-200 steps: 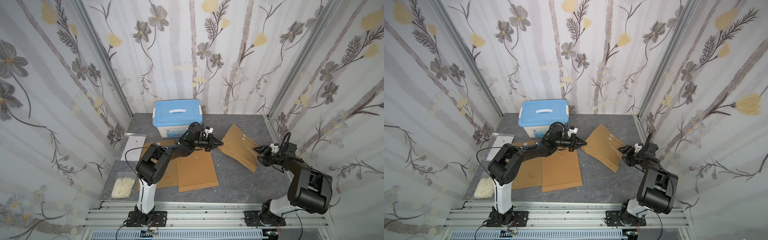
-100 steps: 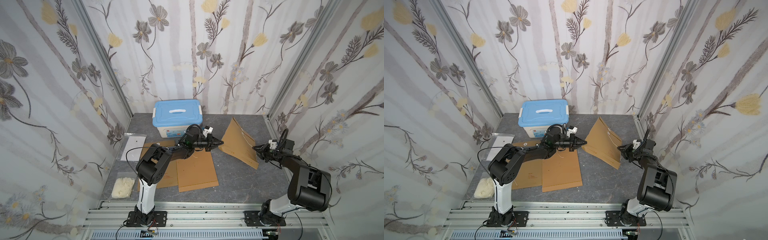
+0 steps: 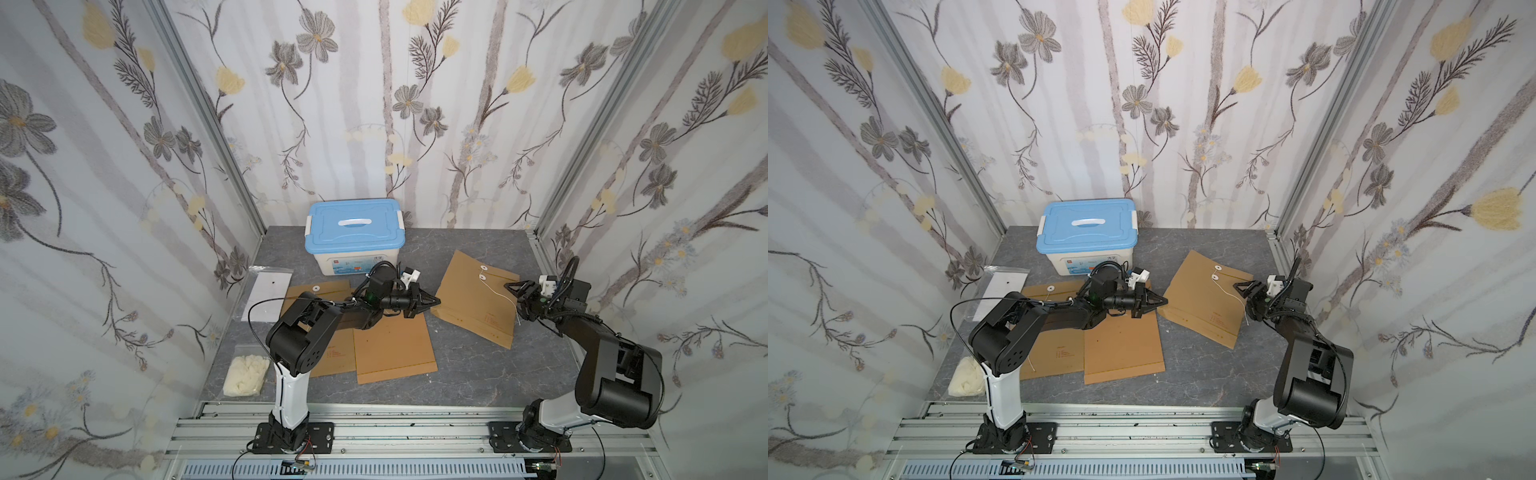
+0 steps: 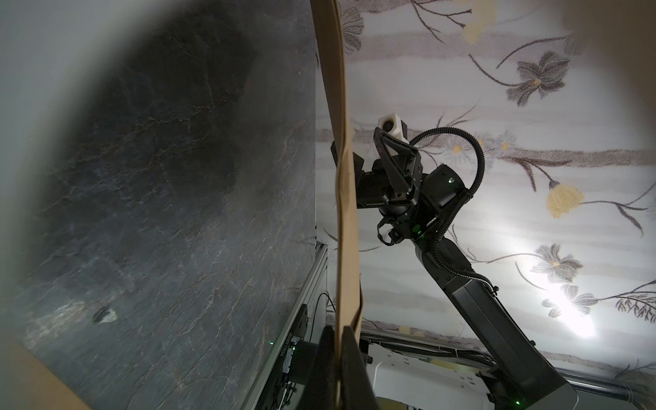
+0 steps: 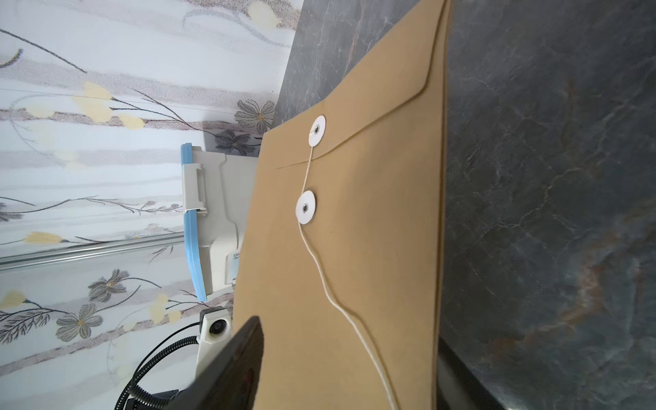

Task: Close the mouth of the file bag
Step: Pick up the file bag from the center of the board.

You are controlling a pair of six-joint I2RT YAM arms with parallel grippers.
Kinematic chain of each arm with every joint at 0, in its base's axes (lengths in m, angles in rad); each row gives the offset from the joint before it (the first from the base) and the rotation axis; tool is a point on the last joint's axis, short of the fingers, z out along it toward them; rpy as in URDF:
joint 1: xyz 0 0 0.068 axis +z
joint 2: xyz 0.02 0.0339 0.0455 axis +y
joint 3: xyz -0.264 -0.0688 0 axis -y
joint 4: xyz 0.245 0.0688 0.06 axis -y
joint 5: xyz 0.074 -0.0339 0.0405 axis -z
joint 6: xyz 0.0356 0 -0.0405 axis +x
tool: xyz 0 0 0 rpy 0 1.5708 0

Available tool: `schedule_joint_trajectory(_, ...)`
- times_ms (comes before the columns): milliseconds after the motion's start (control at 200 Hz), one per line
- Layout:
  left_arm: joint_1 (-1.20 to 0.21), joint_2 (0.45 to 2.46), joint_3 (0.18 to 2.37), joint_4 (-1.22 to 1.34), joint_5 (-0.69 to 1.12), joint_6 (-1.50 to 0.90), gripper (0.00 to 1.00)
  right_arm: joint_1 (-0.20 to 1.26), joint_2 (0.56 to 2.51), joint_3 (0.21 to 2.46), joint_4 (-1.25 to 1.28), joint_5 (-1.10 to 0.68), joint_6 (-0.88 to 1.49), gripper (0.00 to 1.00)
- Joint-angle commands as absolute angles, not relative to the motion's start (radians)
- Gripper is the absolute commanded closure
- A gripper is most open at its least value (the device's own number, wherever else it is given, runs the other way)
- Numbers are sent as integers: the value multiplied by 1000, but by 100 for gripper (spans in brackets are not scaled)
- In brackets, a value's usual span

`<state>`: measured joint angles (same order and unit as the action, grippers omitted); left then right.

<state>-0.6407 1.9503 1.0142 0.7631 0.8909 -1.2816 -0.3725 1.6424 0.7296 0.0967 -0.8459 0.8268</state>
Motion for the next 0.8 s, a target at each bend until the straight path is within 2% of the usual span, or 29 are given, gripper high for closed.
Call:
schedule_joint_trajectory(0,-647,1947,1008,791,910,-1271,100,-369,1643,737,175,-885,844,42)
schedule_joint_trajectory(45,-647,1948,1006,786,914,-1265,100,-370,1644,739,167,-886,839,46)
schedule_joint_trajectory(155,-646,1955,1006,769,917,-1253,100,-370,1649,741,161,-893,824,76)
schedule_joint_trajectory(300,-644,1960,1005,756,924,-1242,100,-370,1648,762,110,-900,782,86)
schedule_joint_trajectory(330,-642,1960,1008,749,927,-1234,100,-369,1643,767,98,-902,773,90)
schedule_joint_trajectory(350,-641,1960,1011,739,928,-1227,100,-367,1639,771,92,-904,769,100)
schedule_joint_trajectory(395,-635,1956,1015,709,928,-1201,100,-362,1625,785,65,-910,750,100)
schedule_joint_trajectory(460,-625,1950,1029,663,922,-1160,86,-346,1605,813,12,-915,709,100)
schedule_joint_trajectory(565,-620,1948,1060,627,922,-1123,72,-317,1516,853,-65,-913,655,100)
schedule_joint_trajectory(610,-620,1951,1074,624,922,-1114,60,-311,1486,862,-72,-915,653,100)
schedule_joint_trajectory(649,-619,1950,1085,631,923,-1105,44,-310,1467,875,-78,-928,651,100)
schedule_joint_trajectory(694,-616,1944,1095,624,923,-1084,33,-308,1449,893,-85,-949,654,100)
schedule_joint_trajectory(754,-606,1930,1102,610,918,-1051,23,-302,1421,918,-96,-968,653,100)
schedule_joint_trajectory(794,-598,1918,1104,602,912,-1022,21,-299,1403,926,-124,-974,641,100)
